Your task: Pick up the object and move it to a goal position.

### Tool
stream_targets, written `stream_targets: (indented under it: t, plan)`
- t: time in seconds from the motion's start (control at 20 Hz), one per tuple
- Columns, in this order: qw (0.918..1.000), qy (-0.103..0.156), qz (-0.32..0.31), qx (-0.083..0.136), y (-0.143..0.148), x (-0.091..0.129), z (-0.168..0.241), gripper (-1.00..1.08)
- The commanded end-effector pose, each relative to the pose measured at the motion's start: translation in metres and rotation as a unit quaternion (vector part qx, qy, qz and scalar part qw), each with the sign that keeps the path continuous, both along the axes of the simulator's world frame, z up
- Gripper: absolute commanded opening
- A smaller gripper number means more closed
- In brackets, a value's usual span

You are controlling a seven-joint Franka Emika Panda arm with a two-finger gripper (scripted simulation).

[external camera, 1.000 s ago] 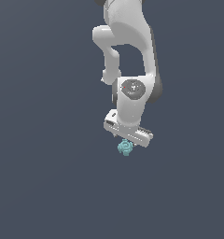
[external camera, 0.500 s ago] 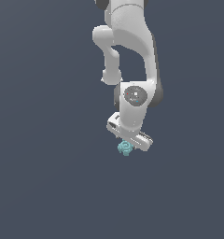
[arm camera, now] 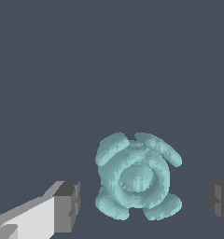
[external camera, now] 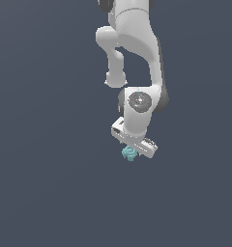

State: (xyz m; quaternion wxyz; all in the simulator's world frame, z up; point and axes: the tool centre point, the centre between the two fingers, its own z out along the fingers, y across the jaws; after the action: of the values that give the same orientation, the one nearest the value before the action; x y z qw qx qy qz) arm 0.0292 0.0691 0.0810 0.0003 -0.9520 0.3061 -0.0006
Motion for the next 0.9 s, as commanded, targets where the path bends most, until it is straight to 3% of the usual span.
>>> stream_targets:
  t: [0.0,0.5,0.55,0.85]
  plan:
    - [1.0,0.001,0.0,0.0,0.0,-0.001,-0.011,1.0]
    - [1.0,0.001,-0.002,0.0,0.0,0.0,-0.042,1.0]
    - [1.0,0.001,-0.002,0.0,0.0,0.0,-0.042,-1.0]
    - [1.0,0.001,-0.002,0.0,0.0,0.0,-0.042,-1.0]
